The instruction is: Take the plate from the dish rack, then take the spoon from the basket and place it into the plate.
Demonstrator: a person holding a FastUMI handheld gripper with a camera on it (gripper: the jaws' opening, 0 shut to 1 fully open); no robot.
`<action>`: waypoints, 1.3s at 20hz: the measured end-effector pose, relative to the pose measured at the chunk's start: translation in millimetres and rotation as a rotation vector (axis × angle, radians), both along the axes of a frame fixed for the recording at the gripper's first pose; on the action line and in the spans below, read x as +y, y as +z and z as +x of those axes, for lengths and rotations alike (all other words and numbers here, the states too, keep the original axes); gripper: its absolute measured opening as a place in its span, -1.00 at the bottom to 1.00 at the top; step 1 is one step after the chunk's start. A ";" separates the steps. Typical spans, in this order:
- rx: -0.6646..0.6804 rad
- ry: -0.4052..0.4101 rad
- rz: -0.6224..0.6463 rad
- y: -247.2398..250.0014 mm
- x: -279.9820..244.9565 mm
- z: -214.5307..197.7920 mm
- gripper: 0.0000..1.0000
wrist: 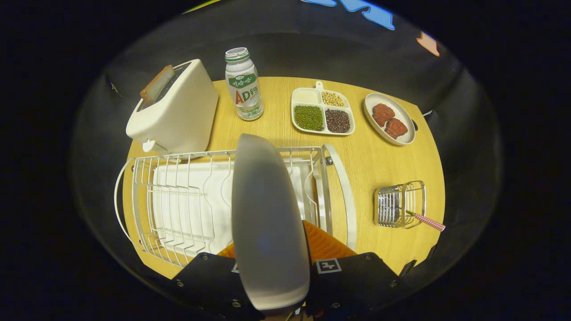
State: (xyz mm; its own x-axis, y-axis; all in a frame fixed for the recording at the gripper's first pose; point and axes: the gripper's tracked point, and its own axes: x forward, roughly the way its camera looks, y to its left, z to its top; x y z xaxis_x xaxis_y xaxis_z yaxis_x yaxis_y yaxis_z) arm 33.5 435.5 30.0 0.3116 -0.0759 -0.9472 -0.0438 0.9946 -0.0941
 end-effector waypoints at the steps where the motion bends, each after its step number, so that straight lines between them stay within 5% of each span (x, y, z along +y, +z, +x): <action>1: -0.009 0.008 -0.020 4.5 -2.5 2.5 -0.22; 8: -0.118 -0.002 -0.024 42.4 -23.1 8.7 -0.21; 26: -0.258 -0.073 0.101 105.9 -135.3 -83.6 -0.20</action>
